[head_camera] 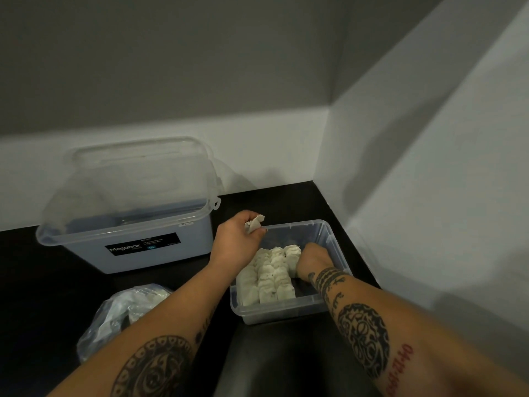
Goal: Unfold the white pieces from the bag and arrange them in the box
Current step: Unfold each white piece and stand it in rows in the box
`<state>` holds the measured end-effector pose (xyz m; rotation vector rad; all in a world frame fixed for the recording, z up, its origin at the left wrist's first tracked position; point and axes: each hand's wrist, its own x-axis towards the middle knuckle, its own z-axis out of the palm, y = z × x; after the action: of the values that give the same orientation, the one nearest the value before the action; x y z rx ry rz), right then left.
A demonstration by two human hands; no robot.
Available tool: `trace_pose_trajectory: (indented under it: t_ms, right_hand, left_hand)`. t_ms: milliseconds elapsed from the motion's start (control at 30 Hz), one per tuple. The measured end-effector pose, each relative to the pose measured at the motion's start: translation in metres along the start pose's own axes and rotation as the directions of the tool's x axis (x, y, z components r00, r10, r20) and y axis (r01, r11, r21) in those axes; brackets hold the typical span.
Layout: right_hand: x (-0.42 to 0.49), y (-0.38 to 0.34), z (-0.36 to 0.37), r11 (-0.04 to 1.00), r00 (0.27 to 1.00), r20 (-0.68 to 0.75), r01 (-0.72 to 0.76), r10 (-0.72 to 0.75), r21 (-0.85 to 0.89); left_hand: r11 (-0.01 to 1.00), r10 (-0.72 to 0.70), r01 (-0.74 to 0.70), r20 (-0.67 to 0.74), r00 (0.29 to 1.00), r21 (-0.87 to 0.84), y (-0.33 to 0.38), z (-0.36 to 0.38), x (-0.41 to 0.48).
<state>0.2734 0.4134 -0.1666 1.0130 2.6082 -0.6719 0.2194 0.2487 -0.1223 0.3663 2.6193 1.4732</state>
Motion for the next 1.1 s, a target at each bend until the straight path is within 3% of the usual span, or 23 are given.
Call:
trace_pose_trajectory:
  t_ms: [133,233,300,400,467,533,633,767,1100]
  right_hand:
    - [-0.003,-0.001,-0.002,1.000,1.000,-0.003,0.019,-0.019,-0.016]
    - [-0.008,-0.004,-0.007,0.998,0.999,-0.016,0.034,-0.035,-0.052]
    - [-0.010,-0.008,-0.013,0.997,0.998,-0.042,0.045,-0.048,-0.068]
    - [-0.012,-0.011,-0.033,0.996,0.994,-0.056,0.092,-0.092,0.005]
    - [-0.016,-0.013,-0.048,0.972,0.984,-0.036,0.177,-0.174,0.154]
    - [-0.027,-0.012,-0.064,0.900,0.972,-0.055,0.234,-0.230,0.367]
    - [-0.044,-0.010,-0.079,0.706,0.960,-0.049,0.237,-0.276,0.668]
    - [-0.050,-0.001,-0.084,0.641,0.922,-0.062,0.312,-0.381,0.701]
    - [-0.038,0.014,-0.085,0.698,0.891,-0.103,0.414,-0.442,0.584]
  left_hand:
    - [0.972,-0.102,0.120,0.096,0.990,-0.203,0.006,-0.002,-0.002]
    - [0.826,-0.204,0.293,0.229,0.952,-0.481,0.014,-0.002,-0.004]
    - [0.755,-0.215,0.346,0.288,0.933,-0.558,0.019,-0.004,-0.005]
    - [0.795,-0.180,0.327,0.316,0.932,-0.512,0.024,-0.002,-0.008]
    - [0.828,-0.182,0.305,0.288,0.940,-0.471,0.025,0.001,-0.010]
    - [0.826,-0.179,0.295,0.274,0.945,-0.481,0.027,0.005,-0.011]
    - [0.820,-0.151,0.268,0.260,0.954,-0.505,0.031,0.010,-0.014]
    - [0.854,-0.098,0.233,0.296,0.950,-0.466,0.037,0.013,-0.017]
    - [0.904,-0.114,0.213,0.270,0.956,-0.371,0.035,0.018,-0.020]
